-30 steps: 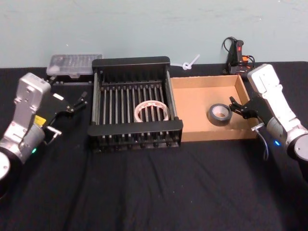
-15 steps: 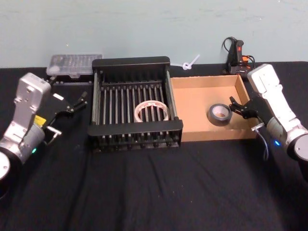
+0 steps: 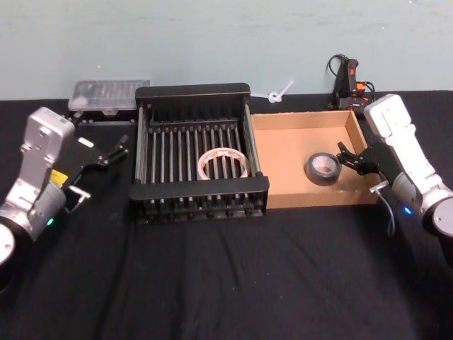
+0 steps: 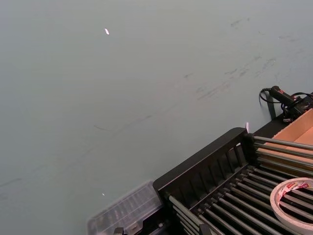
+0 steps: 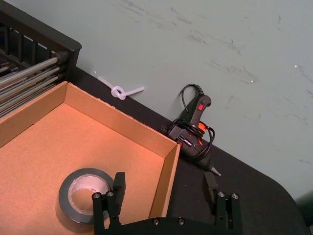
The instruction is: Pick up the white tape and place it into the black box , Pick up the silver tape and place it into the brown box.
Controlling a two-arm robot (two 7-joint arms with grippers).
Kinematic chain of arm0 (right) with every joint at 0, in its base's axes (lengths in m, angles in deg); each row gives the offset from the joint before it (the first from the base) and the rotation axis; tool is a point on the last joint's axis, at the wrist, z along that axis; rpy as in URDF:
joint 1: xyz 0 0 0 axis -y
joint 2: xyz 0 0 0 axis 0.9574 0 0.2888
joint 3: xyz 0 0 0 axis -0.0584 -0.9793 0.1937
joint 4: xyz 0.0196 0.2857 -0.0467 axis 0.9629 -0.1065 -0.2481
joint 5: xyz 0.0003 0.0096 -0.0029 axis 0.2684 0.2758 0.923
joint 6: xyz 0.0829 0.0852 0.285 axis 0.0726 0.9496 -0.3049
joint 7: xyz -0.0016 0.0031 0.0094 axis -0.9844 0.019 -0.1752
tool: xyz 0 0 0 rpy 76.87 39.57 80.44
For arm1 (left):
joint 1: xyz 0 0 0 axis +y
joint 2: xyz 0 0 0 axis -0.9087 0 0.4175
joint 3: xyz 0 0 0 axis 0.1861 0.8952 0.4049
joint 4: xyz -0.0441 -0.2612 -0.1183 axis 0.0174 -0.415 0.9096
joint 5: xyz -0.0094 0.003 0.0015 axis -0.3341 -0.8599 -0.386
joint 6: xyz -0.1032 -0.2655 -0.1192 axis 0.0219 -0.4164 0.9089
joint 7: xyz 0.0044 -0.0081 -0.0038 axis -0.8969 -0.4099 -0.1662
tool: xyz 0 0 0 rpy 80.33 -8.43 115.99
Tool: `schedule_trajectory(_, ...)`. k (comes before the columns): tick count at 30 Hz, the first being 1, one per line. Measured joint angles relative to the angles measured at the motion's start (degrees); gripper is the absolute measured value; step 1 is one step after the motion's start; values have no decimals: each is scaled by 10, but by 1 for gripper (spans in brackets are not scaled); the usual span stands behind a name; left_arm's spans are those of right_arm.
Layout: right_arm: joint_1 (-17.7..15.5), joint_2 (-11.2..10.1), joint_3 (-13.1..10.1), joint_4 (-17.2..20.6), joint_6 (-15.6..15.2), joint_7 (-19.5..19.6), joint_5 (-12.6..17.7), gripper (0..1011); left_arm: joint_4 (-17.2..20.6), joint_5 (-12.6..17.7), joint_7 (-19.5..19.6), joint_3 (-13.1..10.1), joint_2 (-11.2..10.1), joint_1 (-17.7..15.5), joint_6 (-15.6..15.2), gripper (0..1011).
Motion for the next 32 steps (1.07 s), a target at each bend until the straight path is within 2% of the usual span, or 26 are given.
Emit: schedule_trajectory(32, 0, 0, 0, 0, 0, 0, 0, 1002, 0, 0, 0, 0, 0, 0, 0, 1002)
